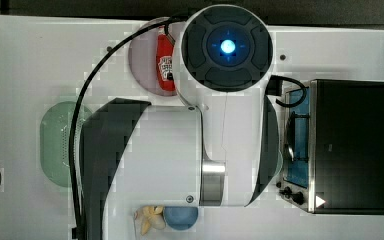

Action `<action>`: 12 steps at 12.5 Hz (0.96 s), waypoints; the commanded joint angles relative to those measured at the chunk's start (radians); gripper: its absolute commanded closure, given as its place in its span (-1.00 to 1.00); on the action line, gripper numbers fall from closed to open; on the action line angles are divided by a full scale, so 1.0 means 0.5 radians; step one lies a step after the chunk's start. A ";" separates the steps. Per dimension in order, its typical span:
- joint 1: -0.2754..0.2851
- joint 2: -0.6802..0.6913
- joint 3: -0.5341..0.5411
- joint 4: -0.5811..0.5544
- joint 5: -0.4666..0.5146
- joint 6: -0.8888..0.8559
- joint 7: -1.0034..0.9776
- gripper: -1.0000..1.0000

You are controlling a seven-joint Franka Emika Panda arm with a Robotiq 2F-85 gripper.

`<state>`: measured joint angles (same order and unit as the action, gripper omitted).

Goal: Drag strainer left to right.

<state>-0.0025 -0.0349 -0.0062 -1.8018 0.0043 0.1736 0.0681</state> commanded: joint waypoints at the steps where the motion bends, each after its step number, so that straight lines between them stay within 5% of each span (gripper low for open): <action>1: 0.036 -0.978 -0.137 -0.475 -0.088 -0.489 0.145 -0.60; 3: 0.036 -0.978 -0.136 -0.475 -0.088 -0.488 0.145 -0.99; 7: 0.088 -0.899 -0.010 -0.486 -0.062 -0.415 0.151 -1.00; 12: 0.131 -0.615 0.475 -0.565 -0.054 -0.052 0.629 -1.00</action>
<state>0.0164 -0.4165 0.1774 -2.0430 -0.0322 0.1403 0.2622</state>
